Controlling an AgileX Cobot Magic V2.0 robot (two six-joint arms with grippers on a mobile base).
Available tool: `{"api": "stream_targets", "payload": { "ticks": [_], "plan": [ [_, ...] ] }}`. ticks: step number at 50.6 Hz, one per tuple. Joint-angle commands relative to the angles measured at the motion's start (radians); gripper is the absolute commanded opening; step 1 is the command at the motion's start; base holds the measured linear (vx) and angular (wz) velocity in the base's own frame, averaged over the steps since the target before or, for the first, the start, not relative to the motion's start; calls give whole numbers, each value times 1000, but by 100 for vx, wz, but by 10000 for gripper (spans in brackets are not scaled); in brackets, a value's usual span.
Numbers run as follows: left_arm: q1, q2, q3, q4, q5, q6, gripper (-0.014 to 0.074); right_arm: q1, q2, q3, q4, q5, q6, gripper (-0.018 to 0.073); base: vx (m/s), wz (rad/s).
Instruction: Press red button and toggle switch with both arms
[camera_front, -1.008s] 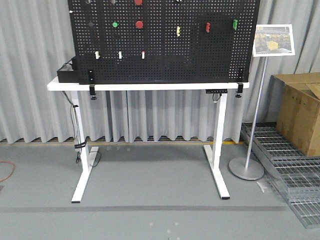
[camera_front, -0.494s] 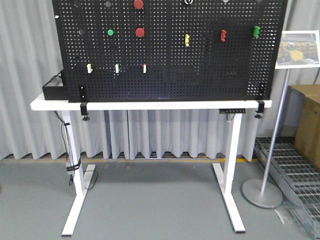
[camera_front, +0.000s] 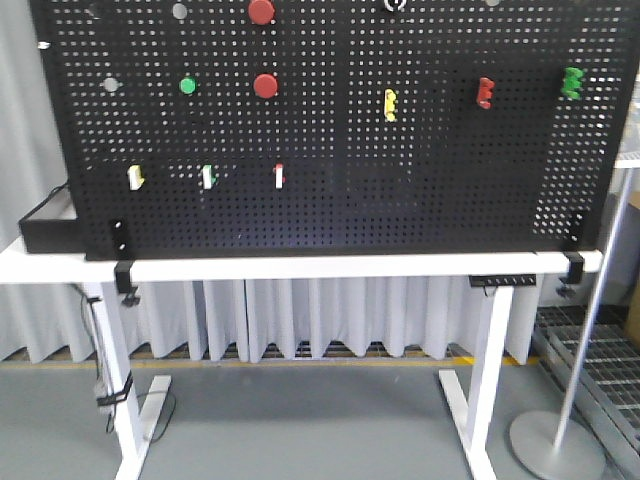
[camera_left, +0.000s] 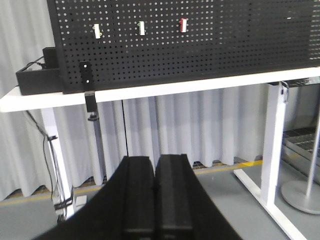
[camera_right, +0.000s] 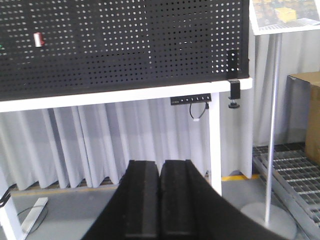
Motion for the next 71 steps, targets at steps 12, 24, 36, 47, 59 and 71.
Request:
{"api": "stream_targets", "payload": {
  "ticks": [12,24,36,47,59,71],
  "plan": [
    [1,-16,34,0,-74,-7,2,-7,-17,11,-7,-83,-9,-3,47,1],
    [1,-16,34,0,-74,-7,2,-7,-17,11,-7,-83,-9,-3,49,8],
    [1,-16,34,0,-74,-7,2,-7,-17,11,-7,-83,-9,-3,46,7],
    [1,-16,34,0,-74,-7,2,-7,-17,11,-7,-83,-9,-3,39,2],
    [1,-16,34,0,-74,-7,2,-7,-17,11,-7,-83,-9,-3,25,0],
    [1,-16,34,0,-74,-7,2,-7,-17,11,-7,-83,-9,-3,11,0]
  ]
}}
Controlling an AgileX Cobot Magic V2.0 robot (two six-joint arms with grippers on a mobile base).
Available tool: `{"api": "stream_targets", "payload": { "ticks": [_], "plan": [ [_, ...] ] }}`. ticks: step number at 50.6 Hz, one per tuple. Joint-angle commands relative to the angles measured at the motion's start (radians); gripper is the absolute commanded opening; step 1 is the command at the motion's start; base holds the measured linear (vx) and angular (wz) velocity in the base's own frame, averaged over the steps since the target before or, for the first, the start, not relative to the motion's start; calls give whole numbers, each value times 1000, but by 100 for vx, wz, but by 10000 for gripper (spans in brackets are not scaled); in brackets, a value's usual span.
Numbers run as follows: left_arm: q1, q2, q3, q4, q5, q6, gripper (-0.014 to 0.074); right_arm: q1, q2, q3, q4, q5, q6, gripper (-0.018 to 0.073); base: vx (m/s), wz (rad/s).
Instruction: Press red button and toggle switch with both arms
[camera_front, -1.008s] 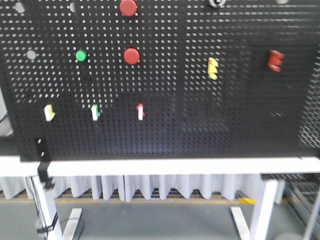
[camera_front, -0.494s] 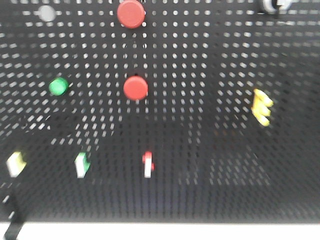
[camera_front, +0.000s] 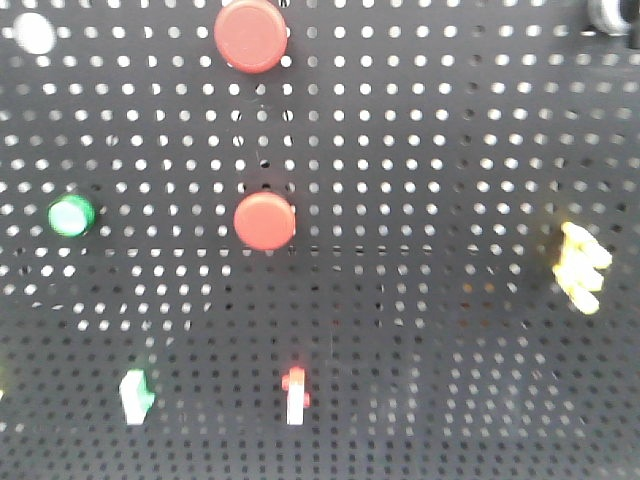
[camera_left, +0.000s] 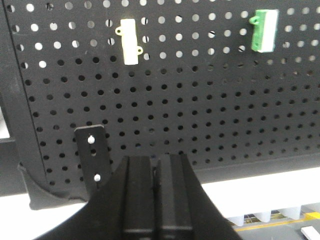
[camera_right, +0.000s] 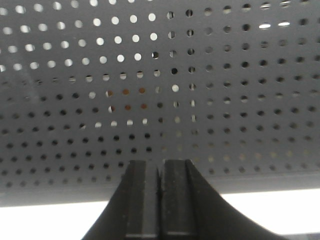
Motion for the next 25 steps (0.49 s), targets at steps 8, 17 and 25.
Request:
{"api": "stream_targets", "payload": {
  "ticks": [8,17,25],
  "plan": [
    [1,-16,34,0,-75,-7,2,-7,-17,11,-7,-83,-9,-3,5,0],
    [1,-16,34,0,-75,-7,2,-7,-17,11,-7,-83,-9,-3,2,0],
    [1,-16,34,0,-81,-7,2,-7,-17,11,-7,-109,-9,-3,0,0]
  ]
}}
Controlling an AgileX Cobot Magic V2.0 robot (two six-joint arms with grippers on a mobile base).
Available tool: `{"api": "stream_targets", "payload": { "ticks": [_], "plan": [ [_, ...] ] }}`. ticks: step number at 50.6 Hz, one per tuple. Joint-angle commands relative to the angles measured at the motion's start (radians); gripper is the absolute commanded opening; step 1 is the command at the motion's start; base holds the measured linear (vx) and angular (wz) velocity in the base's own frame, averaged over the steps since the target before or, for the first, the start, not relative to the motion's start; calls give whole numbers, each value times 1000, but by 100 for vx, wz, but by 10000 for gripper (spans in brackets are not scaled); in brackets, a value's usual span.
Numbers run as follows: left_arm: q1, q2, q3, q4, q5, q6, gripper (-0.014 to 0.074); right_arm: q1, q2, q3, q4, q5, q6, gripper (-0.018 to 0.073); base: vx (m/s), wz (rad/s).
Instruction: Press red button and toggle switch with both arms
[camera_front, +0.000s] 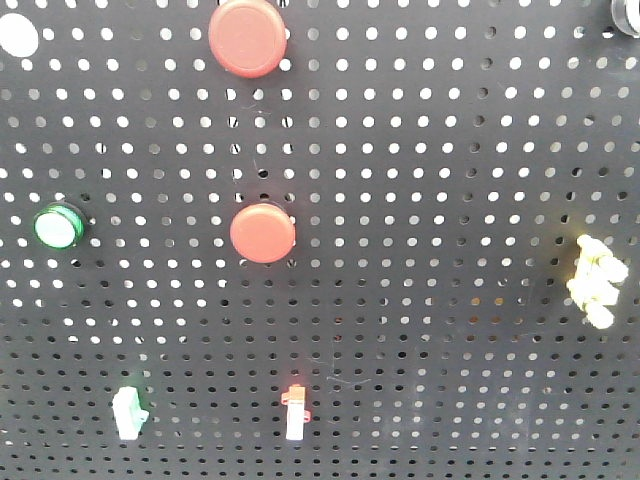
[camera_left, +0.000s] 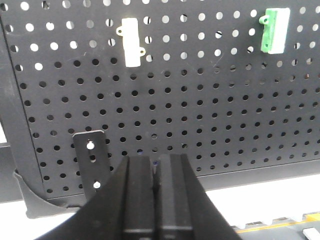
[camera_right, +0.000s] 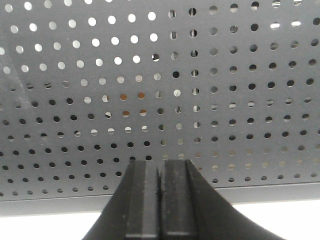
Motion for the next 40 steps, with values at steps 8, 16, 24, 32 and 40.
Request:
{"api": "stream_targets", "payload": {
  "ticks": [8,16,24,32,40],
  "plan": [
    [1,-16,26,0,-103,-7,2,-7,-17,11,-7,-144,-9,-3,0,0],
    [1,-16,16,-64,-183,-88,2,-7,-17,5,22,-241,7,-3,0,0],
    [-6,-14,-121,-128,-77,-257,2,-6,-16,-121,40,-286,100,-3,0,0],
    [-17,63,-375,-78,30,-111,2,-6,50,-426,-62,-150,103,-3,0,0],
    [-38,307,-676,-90,129,-4,2,-6,248,-733,-83,-37,103,-3,0,0]
  ]
}}
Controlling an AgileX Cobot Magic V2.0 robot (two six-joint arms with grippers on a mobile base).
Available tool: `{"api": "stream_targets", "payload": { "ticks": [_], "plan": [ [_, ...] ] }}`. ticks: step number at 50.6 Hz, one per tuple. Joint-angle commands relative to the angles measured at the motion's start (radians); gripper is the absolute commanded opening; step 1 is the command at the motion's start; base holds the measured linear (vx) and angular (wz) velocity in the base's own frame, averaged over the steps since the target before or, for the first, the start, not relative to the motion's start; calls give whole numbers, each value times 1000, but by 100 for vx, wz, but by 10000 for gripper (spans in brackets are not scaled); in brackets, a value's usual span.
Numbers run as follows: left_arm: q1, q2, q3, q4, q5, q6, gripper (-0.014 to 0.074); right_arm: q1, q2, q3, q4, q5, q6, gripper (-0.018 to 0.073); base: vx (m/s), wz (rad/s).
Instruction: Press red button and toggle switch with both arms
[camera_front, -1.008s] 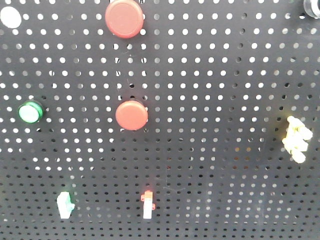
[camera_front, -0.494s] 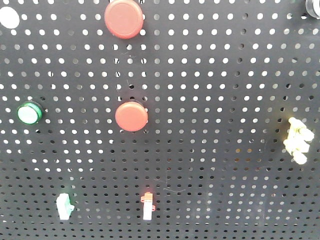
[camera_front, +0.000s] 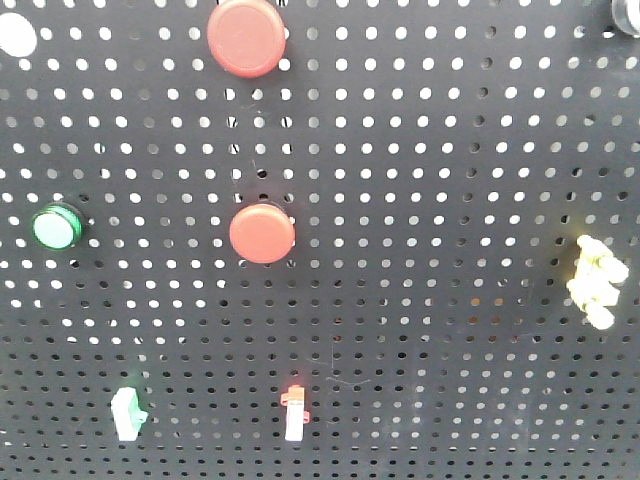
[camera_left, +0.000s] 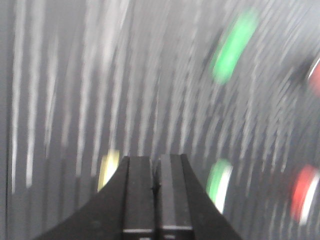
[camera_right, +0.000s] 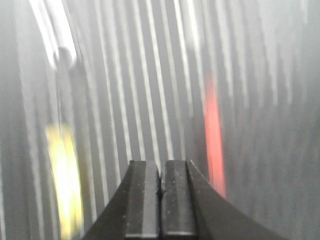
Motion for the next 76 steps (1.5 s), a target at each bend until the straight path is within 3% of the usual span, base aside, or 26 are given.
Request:
{"api": "stream_targets", "payload": {
  "ticks": [1,10,17,19,21,28,29,32,34,47,66,76],
  "plan": [
    [-15,172,-200,-12,10,62,2,-6,153,-190,-18,19,1,-3,0,0],
    [-21,439,-502,-44,92,80,2,-6,353,-418,116,53,31,-3,0,0],
    [-21,542,-670,-170,201,109,2,-7,399,-473,277,64,29,-3,0,0],
    [-22,569,-710,-249,249,158,2,-7,399,-472,315,78,22,-3,0,0],
    [-23,604,-752,-370,305,264,2,-7,399,-472,345,99,9,-3,0,0],
    [-44,721,-837,-841,557,754,2,-7,399,-470,388,172,-47,-3,0,0],
    [-47,744,-847,-936,592,836,2,-7,399,-470,391,180,-56,-3,0,0],
    [-51,797,-863,-1098,657,952,2,-7,399,-470,395,203,-72,-3,0,0],
    [-51,822,-871,-1146,665,973,2,-7,399,-470,396,212,-88,-3,0,0],
    [-66,972,-972,-1212,674,976,2,-7,399,-470,397,231,-127,-3,0,0],
    [-148,1112,-1085,-1206,619,976,2,-7,399,-470,397,231,-173,-3,0,0],
    [-149,1141,-1100,-1161,493,976,2,-7,399,-470,397,232,-173,-3,0,0]
  ]
}}
